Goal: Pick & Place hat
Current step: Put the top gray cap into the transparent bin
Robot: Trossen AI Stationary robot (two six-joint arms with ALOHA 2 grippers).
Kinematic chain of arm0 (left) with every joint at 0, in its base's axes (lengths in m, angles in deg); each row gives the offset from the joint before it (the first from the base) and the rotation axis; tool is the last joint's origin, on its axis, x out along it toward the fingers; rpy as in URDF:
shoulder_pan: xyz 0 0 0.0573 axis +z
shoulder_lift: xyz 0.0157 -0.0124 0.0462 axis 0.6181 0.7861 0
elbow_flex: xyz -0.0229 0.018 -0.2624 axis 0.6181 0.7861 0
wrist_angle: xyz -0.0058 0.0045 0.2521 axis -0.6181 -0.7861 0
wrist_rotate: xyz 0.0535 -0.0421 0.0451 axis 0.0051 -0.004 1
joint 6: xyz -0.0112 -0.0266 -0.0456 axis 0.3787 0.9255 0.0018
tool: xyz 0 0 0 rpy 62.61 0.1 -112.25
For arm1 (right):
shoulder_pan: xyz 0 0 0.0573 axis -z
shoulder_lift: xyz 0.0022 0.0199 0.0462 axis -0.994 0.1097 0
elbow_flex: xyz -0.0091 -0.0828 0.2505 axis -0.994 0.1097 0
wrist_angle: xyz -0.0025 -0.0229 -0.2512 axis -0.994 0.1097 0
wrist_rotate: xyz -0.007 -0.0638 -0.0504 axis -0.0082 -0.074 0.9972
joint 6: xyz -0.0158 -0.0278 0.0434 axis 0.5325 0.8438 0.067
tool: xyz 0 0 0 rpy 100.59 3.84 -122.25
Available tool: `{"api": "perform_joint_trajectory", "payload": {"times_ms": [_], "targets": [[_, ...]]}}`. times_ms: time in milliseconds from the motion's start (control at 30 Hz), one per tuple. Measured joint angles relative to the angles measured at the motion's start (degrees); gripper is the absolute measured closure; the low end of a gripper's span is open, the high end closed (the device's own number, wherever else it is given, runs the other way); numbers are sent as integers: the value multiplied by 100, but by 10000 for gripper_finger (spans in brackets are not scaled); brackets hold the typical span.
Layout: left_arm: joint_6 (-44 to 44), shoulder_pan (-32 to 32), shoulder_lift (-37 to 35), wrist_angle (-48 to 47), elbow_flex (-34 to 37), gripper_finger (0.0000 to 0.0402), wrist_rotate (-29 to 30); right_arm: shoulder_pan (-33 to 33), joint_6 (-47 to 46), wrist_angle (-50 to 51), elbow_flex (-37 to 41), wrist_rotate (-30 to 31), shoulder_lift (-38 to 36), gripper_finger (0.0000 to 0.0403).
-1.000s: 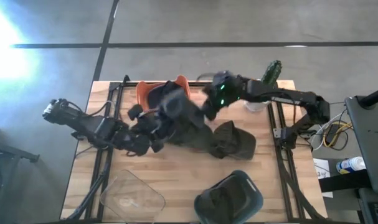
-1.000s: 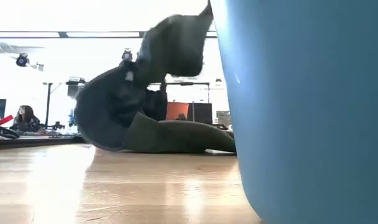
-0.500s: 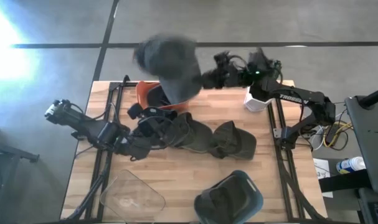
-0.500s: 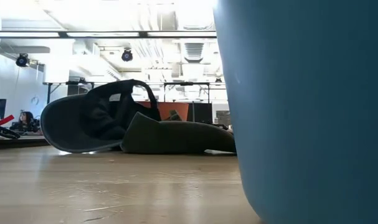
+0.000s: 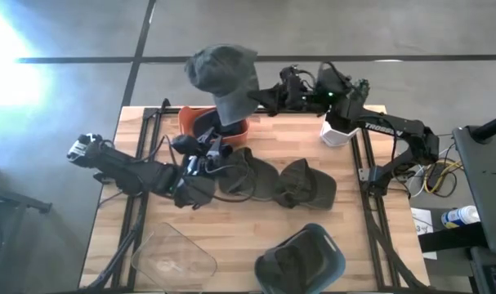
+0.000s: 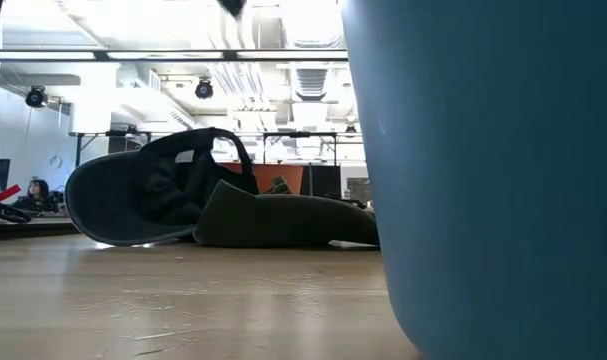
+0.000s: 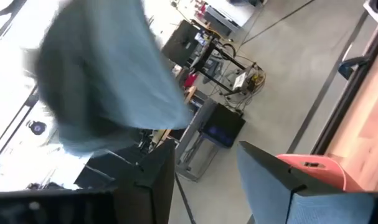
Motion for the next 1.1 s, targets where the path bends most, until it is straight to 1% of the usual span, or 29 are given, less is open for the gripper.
{"api": "perform_joint_trajectory", "payload": {"times_ms": [167,367,467,533,567,667,700,733,800,900,967,1100], "targets": [[19,139,15,13,-2,240,5,45,72,642,10,1004,13,390],[336,554,13,25,-2,241,-2,0,71,674,125,1972,17,390],[575,829,13,214,-4,241,-4,-94,209,584,208,2408,34,390],[717,996,13,431,-15,241,-91,-111,298,197,317,2512,80,390],[751,1067,13,572,-33,241,-242,-110,300,-49,395,2522,111,390],[703,1227,7,1278,-80,241,-1150,-65,175,-779,538,2545,237,390],[570,1281,7,1593,-80,241,-1386,-39,128,-848,558,2543,270,390],[364,1337,7,1943,-78,241,-1495,-26,68,-851,575,2539,293,390],[-124,1465,31,2577,-78,241,-1478,-11,15,-834,638,2543,335,390],[-547,1642,31,3051,-78,241,-1442,1,12,-837,694,2545,377,390],[-577,1726,31,3071,-78,241,-1547,7,13,-1016,716,2540,382,390],[-331,1840,65,3064,-76,241,-2015,16,13,-1166,724,2526,380,390]]}}
